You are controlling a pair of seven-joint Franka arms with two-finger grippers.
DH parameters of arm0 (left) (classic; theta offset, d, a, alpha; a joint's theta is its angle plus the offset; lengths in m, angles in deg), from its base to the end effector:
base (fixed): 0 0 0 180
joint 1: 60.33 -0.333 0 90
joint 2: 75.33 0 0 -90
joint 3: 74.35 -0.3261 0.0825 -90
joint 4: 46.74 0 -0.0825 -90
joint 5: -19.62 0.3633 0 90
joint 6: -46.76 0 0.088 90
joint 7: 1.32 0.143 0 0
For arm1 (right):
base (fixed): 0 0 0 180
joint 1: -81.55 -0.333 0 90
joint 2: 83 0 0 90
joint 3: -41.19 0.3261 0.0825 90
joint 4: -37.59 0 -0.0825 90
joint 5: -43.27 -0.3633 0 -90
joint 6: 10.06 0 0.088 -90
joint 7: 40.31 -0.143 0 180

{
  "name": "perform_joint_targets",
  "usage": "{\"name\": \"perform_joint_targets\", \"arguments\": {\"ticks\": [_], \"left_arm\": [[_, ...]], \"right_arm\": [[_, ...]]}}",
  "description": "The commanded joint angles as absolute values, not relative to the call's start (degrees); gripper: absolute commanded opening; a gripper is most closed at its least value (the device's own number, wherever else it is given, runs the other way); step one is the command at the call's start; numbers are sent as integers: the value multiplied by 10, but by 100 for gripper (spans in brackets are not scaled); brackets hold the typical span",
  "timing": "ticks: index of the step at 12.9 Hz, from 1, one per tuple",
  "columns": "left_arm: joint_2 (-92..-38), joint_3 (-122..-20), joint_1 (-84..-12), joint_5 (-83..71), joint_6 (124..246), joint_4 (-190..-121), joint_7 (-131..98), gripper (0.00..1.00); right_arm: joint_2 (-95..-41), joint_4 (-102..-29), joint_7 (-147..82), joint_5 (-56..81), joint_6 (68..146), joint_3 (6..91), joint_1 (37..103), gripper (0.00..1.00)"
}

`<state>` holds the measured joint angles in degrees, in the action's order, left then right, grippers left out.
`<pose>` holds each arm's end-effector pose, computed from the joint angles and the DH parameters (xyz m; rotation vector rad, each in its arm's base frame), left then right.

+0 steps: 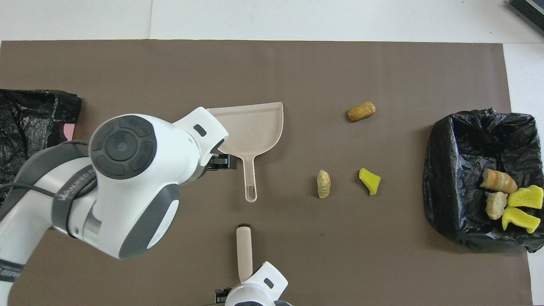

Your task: Sweep and dump trash in bin

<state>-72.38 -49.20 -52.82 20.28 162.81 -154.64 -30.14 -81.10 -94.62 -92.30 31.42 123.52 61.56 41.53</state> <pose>0.4805 -0.3029 0.4705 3.0789 -0.1078 0.1179 0.2388 0.4381 0.3205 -3.0516 -0.0046 0.2109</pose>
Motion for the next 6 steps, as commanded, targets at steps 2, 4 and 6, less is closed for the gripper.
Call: {"name": "perform_joint_targets", "arguments": {"ticks": [2, 4, 6], "left_arm": [[-627, -432, -528, 298, 1711, -1547, -444, 100], [-607, -419, -528, 311, 1727, -1555, -466, 100], [-607, -417, -527, 311, 1765, -1587, -467, 100]], "right_arm": [[-791, -944, -923, 304, 1241, 613, 410, 99], [-797, -942, -924, 304, 1203, 614, 409, 84], [-805, -942, -923, 304, 1162, 614, 398, 79]]}}
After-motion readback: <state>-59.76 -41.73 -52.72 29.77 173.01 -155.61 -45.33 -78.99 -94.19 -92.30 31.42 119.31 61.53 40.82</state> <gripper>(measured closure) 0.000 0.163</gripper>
